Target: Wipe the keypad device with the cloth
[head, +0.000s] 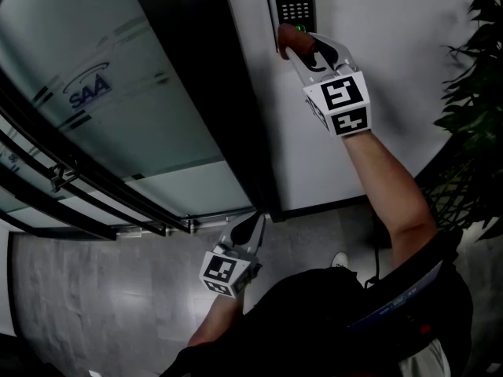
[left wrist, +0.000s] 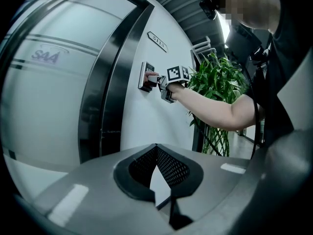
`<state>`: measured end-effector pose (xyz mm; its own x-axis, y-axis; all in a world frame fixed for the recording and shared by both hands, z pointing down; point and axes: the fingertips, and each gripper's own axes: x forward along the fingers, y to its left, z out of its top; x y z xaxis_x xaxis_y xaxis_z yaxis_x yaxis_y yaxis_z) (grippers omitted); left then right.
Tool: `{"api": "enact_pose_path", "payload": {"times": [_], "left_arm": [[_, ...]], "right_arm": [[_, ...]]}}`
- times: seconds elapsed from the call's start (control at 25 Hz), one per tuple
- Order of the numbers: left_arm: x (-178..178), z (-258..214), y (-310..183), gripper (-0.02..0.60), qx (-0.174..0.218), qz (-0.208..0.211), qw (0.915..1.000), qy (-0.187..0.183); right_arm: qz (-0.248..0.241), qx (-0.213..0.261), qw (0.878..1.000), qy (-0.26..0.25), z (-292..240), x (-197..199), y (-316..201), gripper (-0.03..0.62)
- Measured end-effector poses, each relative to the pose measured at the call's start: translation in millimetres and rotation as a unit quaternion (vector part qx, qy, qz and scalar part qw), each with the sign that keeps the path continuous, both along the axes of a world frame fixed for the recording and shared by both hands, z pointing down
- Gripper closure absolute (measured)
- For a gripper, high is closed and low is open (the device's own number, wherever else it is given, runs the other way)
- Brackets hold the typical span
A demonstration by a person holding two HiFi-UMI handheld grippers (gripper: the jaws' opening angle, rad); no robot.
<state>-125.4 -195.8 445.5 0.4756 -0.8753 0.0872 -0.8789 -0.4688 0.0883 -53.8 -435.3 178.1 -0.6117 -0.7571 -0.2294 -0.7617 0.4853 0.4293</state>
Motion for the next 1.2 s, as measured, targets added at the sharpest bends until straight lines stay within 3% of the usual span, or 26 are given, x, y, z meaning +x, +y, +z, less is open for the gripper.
{"api": "enact_pose_path", "payload": {"times": [1.2], "left_arm": [[10.3,-0.7,0.2,0.565,0.000,0.009,1.0000,-0.003]], "right_arm": [[0.060,-0.010,0.998,-0.002,4.9,62.7,-24.7,0.451]]}}
